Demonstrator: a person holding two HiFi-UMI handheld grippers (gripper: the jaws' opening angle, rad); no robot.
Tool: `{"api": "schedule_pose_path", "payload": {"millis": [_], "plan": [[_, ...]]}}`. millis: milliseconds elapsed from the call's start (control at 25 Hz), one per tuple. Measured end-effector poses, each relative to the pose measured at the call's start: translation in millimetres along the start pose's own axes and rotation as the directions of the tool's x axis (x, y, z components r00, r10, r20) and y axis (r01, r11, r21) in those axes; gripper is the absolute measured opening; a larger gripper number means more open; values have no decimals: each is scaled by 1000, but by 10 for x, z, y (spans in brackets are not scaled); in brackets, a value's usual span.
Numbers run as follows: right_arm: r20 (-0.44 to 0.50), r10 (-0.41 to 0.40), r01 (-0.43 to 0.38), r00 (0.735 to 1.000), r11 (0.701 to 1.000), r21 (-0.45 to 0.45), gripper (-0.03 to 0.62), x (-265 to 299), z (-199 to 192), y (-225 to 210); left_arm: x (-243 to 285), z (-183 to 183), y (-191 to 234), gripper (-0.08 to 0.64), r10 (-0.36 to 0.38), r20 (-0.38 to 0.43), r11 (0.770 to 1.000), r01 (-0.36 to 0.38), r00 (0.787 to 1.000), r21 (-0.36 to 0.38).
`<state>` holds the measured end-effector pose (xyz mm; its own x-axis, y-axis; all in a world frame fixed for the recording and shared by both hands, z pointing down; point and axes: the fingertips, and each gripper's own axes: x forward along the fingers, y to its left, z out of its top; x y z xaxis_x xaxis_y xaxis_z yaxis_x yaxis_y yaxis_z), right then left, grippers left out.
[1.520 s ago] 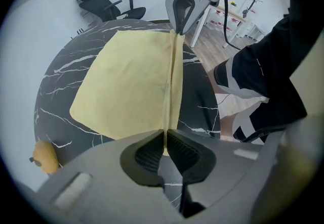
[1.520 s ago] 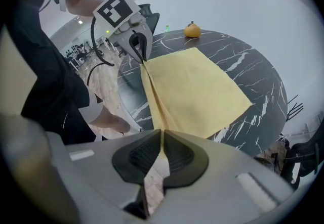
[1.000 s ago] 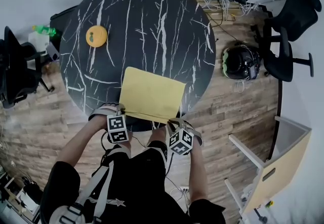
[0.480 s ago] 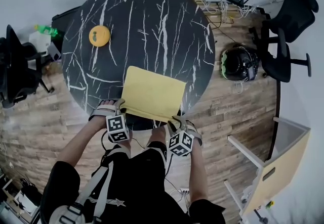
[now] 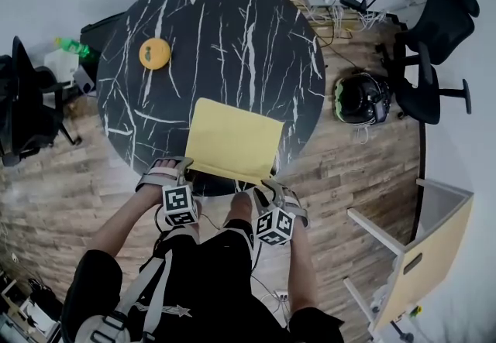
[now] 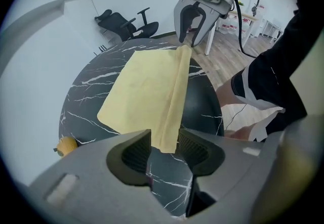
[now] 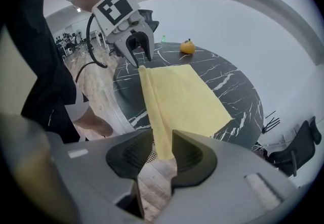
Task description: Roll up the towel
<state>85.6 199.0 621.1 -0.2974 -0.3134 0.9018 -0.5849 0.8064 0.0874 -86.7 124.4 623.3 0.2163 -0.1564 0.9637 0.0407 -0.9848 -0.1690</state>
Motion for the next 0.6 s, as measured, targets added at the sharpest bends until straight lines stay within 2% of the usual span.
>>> {"api": "schedule_pose_path", "payload": {"millis": [280,480,600], "plan": [[-17,23,-24,1000,999,-26,124,111,-116,232,111,38,-313,178,-39,-2,999,40,999,37],[-31,17,-19,999,999,-49,124,209,-183,198,239,-6,-310,167,-41,-17,999,41,999,29],[-37,28,-29,999,998,-50,124,264,-200,169,301,-31,-249,124,-29,-28,999,30,999,38]]}}
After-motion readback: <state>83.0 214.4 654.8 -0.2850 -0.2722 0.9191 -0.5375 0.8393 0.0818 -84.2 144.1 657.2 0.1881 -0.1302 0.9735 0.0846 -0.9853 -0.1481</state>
